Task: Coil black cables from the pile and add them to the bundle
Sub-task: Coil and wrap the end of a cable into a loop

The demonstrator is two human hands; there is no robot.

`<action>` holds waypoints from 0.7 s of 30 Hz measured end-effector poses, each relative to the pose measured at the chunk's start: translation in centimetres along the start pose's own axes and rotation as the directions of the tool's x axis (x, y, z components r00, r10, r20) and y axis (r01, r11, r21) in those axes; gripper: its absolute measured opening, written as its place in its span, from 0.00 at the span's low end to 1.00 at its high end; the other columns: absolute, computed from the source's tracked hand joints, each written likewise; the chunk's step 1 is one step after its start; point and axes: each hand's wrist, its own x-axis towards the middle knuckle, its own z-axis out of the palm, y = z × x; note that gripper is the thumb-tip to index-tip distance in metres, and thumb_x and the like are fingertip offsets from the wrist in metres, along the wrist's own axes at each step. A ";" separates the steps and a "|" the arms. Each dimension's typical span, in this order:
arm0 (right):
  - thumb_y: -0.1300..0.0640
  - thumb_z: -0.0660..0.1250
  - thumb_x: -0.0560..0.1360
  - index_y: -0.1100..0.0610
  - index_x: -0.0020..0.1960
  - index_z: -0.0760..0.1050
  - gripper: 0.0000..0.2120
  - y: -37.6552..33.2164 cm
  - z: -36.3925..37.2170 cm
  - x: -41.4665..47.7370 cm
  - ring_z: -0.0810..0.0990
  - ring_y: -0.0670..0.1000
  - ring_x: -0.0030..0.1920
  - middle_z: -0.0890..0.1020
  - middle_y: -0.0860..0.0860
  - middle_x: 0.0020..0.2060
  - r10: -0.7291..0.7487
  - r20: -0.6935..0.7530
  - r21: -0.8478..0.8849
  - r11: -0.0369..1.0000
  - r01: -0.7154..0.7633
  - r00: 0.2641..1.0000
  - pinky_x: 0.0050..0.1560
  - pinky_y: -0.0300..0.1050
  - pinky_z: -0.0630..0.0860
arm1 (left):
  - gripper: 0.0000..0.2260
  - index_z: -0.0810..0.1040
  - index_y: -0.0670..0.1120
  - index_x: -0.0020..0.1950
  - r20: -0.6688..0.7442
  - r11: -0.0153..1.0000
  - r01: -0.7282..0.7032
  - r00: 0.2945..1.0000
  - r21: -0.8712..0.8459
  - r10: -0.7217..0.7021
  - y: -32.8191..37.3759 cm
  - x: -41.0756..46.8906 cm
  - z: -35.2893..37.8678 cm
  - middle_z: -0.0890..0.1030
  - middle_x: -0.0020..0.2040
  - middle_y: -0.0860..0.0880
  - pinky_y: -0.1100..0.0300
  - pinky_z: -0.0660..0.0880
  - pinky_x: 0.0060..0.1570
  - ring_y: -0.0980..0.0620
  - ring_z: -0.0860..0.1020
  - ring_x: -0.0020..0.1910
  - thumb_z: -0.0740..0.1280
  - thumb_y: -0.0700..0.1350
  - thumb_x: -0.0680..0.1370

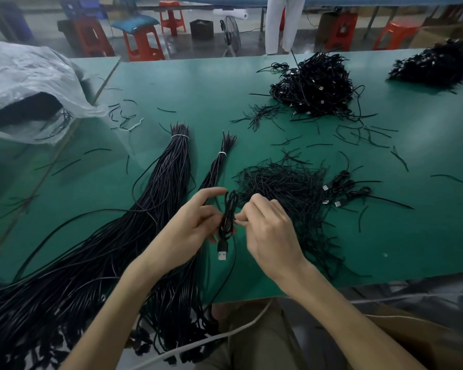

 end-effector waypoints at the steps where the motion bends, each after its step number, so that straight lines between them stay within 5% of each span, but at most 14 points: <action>1: 0.66 0.63 0.78 0.62 0.41 0.76 0.08 0.0 -0.1 0.0 0.77 0.54 0.38 0.77 0.54 0.38 0.008 -0.008 0.008 1.000 -0.008 1.000 0.43 0.51 0.76 | 0.23 0.65 0.47 0.78 0.015 0.999 -0.033 0.999 0.007 0.032 0.0 -0.1 -0.2 0.83 0.44 0.50 0.57 0.78 0.46 0.49 0.81 0.41 0.61 0.33 0.84; 4: 0.74 0.72 0.71 0.62 0.43 0.77 0.09 0.4 -0.5 0.2 0.77 0.55 0.39 0.77 0.54 0.39 0.030 0.000 0.034 0.999 -0.030 1.000 0.44 0.53 0.78 | 0.32 0.59 0.52 0.82 0.080 0.994 -0.095 0.992 -0.054 0.100 0.3 -0.4 -0.7 0.83 0.46 0.48 0.53 0.79 0.47 0.50 0.83 0.45 0.63 0.30 0.82; 7: 0.75 0.73 0.70 0.62 0.43 0.77 0.10 0.3 -0.3 0.1 0.75 0.53 0.41 0.77 0.54 0.40 0.035 -0.007 0.051 0.998 -0.035 0.999 0.45 0.49 0.76 | 0.32 0.66 0.56 0.79 0.092 0.991 -0.082 0.993 0.101 0.072 0.6 -0.4 -0.8 0.84 0.46 0.52 0.57 0.80 0.51 0.51 0.85 0.46 0.67 0.31 0.80; 11: 0.70 0.65 0.75 0.63 0.43 0.77 0.05 -0.2 0.3 -0.3 0.68 0.49 0.41 0.76 0.54 0.40 0.041 -0.054 0.067 0.997 -0.037 0.998 0.44 0.43 0.69 | 0.10 0.81 0.56 0.59 -0.041 0.914 -0.031 0.998 0.405 0.052 1.5 -0.2 -0.9 0.81 0.38 0.57 0.55 0.78 0.39 0.57 0.80 0.37 0.68 0.56 0.80; 15: 0.73 0.69 0.74 0.62 0.40 0.75 0.09 -0.1 0.5 -0.2 0.66 0.47 0.39 0.75 0.53 0.38 0.016 -0.081 0.090 0.996 -0.008 0.997 0.44 0.45 0.69 | 0.23 0.76 0.47 0.38 -0.128 0.814 -0.085 0.973 0.575 0.192 2.0 -0.1 -0.2 0.74 0.35 0.53 0.54 0.72 0.33 0.53 0.73 0.32 0.59 0.64 0.81; 18: 0.75 0.69 0.72 0.62 0.39 0.75 0.11 0.1 0.8 -0.2 0.70 0.51 0.36 0.74 0.54 0.37 -0.041 -0.093 0.026 0.999 0.044 0.995 0.43 0.45 0.69 | 0.28 0.67 0.41 0.31 -0.171 0.905 0.104 0.985 0.413 -0.035 1.9 0.8 0.4 0.68 0.26 0.51 0.55 0.64 0.28 0.50 0.64 0.25 0.60 0.59 0.83; 21: 0.75 0.70 0.71 0.63 0.41 0.76 0.09 0.3 1.0 -0.6 0.73 0.55 0.37 0.75 0.56 0.37 -0.084 -0.088 -0.048 0.996 0.079 0.993 0.45 0.46 0.70 | 0.28 0.69 0.40 0.28 -0.124 0.941 0.285 0.956 0.183 -0.265 1.1 2.1 0.4 0.70 0.22 0.48 0.56 0.66 0.30 0.49 0.65 0.23 0.61 0.54 0.84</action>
